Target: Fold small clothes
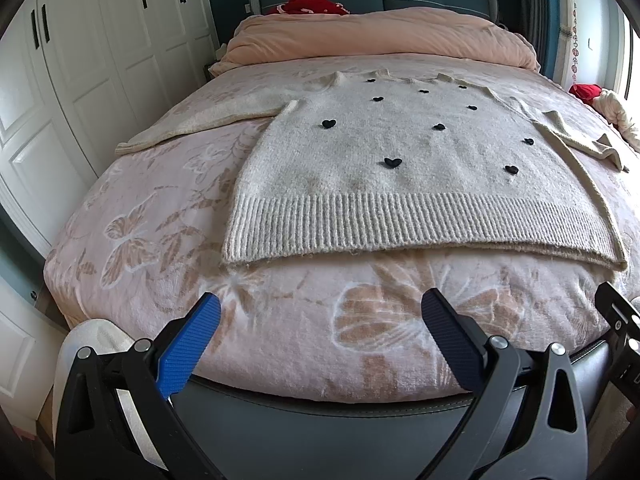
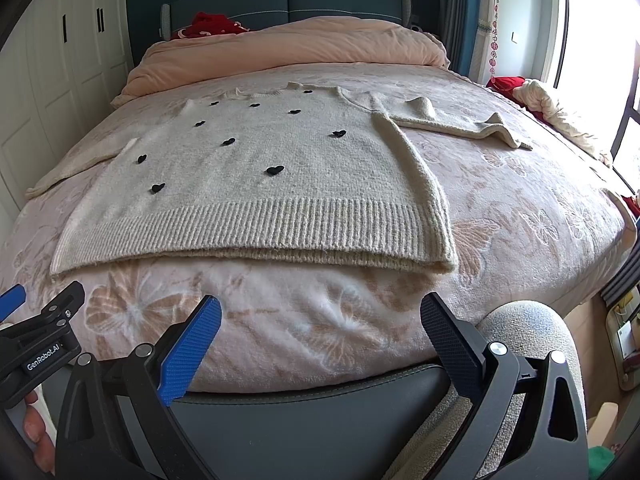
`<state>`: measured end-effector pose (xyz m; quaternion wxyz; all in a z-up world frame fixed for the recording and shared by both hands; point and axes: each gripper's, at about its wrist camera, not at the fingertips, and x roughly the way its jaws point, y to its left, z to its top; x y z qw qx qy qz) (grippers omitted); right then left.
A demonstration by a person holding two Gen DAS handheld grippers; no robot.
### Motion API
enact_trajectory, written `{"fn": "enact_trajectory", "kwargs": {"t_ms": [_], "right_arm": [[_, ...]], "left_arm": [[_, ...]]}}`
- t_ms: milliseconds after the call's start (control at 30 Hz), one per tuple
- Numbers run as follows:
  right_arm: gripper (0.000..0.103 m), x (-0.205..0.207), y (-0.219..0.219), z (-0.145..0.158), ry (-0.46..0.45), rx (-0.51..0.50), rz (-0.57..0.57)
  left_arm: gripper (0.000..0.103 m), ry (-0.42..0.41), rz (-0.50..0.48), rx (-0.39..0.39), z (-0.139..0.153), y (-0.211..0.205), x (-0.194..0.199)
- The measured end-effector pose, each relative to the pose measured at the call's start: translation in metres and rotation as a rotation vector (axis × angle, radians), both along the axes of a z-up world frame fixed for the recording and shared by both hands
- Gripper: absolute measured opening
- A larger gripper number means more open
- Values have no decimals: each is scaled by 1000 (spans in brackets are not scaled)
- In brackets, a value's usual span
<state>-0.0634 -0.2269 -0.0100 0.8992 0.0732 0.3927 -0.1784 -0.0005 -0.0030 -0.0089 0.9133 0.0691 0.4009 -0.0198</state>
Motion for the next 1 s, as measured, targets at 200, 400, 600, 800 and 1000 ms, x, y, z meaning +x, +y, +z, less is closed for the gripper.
{"fn": "enact_trajectory", "kwargs": {"t_ms": [200, 400, 600, 800, 1000], "right_arm": [[98, 0, 1, 0, 0, 1, 1], [98, 1, 1, 0, 2, -1, 1], [98, 1, 1, 0, 1, 1, 0], [98, 1, 1, -2, 5, 5, 2], [98, 11, -31, -1, -12, 116, -6]], "left_arm": [[98, 2, 0, 0, -1, 0, 0], [98, 3, -1, 1, -1, 0, 0], [98, 3, -1, 0, -1, 0, 0], [98, -9, -8, 0, 0, 0, -1], [98, -39, -37, -27, 18, -1, 11]]}}
